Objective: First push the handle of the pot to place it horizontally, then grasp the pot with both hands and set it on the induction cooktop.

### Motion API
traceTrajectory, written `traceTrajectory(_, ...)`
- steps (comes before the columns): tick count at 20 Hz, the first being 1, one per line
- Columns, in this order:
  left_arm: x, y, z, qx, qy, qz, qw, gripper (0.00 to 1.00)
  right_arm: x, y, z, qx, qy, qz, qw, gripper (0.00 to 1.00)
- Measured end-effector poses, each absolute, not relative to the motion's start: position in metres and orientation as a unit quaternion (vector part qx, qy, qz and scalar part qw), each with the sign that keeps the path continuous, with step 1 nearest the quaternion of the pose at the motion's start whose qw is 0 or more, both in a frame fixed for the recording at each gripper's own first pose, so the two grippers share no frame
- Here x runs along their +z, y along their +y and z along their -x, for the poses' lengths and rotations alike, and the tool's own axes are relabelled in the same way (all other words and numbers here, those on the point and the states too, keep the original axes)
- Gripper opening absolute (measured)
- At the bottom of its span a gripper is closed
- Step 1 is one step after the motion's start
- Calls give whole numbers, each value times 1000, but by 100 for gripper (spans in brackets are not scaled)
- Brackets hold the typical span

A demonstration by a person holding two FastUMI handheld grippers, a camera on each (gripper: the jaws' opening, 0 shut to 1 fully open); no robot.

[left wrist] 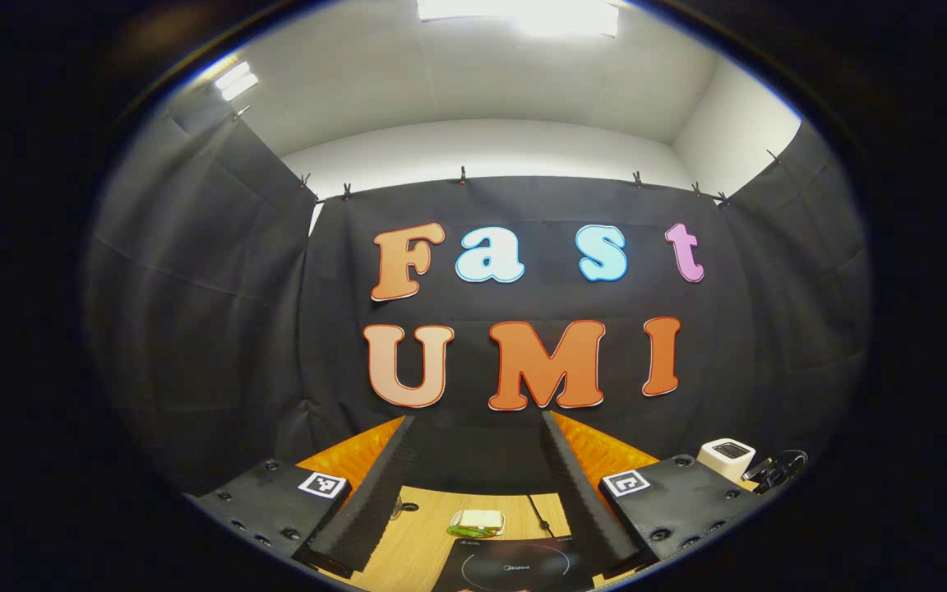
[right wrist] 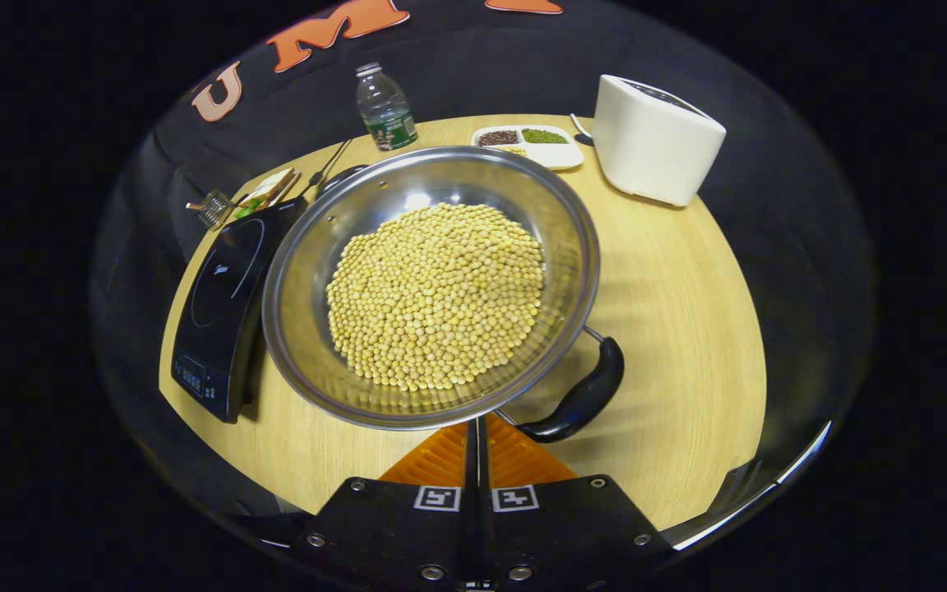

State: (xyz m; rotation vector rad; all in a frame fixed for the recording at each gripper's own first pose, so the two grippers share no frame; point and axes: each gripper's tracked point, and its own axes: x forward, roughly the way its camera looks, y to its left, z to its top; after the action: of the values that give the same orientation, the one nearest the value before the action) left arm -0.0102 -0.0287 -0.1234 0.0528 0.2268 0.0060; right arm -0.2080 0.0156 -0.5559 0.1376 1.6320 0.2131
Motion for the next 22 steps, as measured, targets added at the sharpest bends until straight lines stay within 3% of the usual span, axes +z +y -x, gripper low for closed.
traceTrajectory(7, -133, -27, 7, 7, 122, -23, 992, 98, -575, -13, 176, 50, 714, -40, 697, 0)
traceTrajectory(22, -169, -24, -14, 11, 149, -28, 988, 98, -611, -46, 129, -34, 718, -66, 692, 0)
